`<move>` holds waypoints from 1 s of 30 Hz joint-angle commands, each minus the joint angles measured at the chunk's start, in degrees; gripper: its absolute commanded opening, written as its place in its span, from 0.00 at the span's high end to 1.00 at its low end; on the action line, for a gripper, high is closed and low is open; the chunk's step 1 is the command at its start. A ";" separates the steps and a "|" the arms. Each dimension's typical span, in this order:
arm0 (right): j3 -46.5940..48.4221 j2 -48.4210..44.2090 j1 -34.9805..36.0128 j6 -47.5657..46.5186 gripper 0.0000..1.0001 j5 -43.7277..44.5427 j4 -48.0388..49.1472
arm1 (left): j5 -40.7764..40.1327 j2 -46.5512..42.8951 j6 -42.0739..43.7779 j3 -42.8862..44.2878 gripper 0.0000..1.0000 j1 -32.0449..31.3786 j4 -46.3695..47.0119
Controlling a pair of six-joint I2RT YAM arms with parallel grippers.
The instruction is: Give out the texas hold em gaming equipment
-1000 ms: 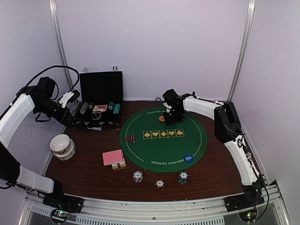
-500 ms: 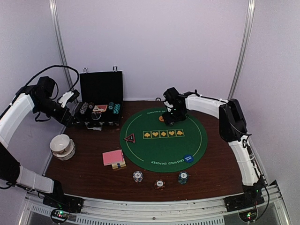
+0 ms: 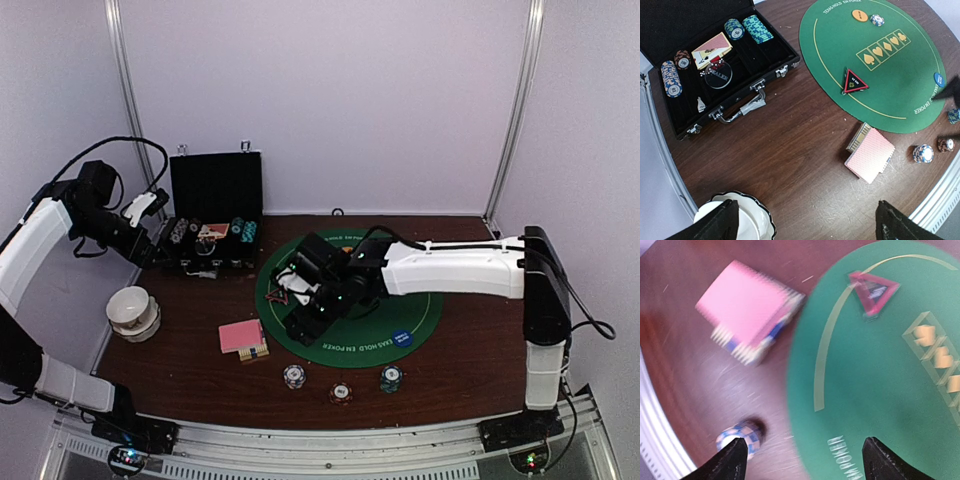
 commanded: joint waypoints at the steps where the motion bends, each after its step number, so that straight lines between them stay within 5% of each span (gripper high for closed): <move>1: -2.23 -0.21 3.86 0.37 0.15 -4.58 0.75 | 0.79 -0.58 0.75 1.32 0.02 -0.14 -0.06; 15: 1.17 7.14 8.07 -3.63 0.15 -5.94 -1.53 | 1.35 -1.07 0.59 1.40 0.02 -0.09 -0.09; 30: 1.26 9.32 8.45 -3.82 0.30 -7.47 -0.98 | 1.30 -1.01 0.59 1.56 0.02 -0.14 -0.07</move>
